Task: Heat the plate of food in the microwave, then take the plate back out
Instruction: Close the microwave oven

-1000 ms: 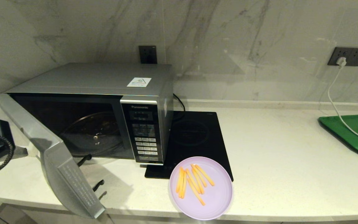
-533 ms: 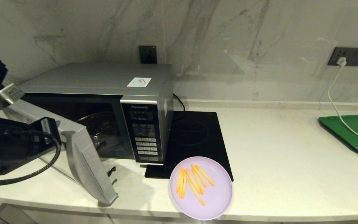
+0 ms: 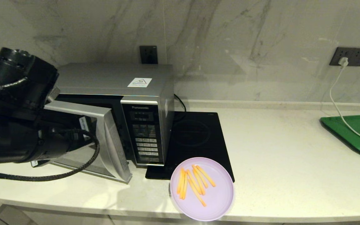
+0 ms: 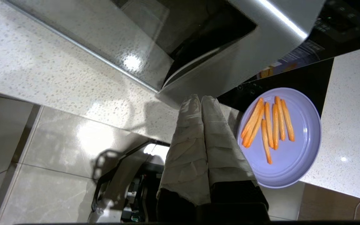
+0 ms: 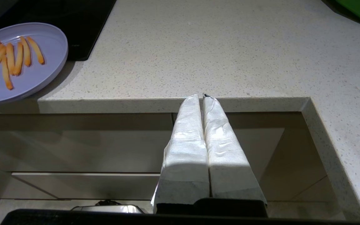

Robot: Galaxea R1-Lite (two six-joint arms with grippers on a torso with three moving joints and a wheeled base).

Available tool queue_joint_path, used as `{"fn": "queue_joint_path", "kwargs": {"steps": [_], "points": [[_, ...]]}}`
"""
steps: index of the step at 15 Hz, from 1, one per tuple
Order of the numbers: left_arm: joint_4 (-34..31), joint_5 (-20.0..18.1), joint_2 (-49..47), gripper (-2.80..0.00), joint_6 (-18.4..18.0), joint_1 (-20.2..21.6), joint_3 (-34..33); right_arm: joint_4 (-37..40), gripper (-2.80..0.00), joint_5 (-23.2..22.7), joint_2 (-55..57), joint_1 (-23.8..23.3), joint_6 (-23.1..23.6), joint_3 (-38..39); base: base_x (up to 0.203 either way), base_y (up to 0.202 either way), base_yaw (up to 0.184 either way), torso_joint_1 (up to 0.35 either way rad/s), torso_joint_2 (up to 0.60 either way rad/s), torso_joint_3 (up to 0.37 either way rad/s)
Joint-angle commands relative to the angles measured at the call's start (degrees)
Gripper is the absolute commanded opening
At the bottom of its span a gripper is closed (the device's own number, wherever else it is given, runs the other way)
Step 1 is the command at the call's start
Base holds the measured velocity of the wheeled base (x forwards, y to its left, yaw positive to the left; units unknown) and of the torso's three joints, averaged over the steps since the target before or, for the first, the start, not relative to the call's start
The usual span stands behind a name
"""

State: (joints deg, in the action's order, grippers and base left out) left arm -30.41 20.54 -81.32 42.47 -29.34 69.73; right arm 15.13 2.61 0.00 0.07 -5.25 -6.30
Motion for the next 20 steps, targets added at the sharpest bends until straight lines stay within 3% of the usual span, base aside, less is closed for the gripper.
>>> {"fn": "queue_joint_path", "kwargs": {"steps": [1,10,20], "points": [[1.6,1.4,-2.8,-2.80,0.2,0.0,0.0,0.1,-2.80,0.0,0.0,0.0,0.0,0.0,0.000,0.000,0.000,0.000,0.00,0.000],[11.9,4.0,-8.1,-2.80,-1.2,0.3,0.4,0.1,-2.80,0.0,0.0,0.0,0.0,0.0,0.000,0.000,0.000,0.000,0.00,0.000],[19.8,4.2,-12.2,-2.80,-3.7,1.2,0.9,0.1,-2.80,0.0,0.0,0.0,0.0,0.0,0.000,0.000,0.000,0.000,0.00,0.000]]}}
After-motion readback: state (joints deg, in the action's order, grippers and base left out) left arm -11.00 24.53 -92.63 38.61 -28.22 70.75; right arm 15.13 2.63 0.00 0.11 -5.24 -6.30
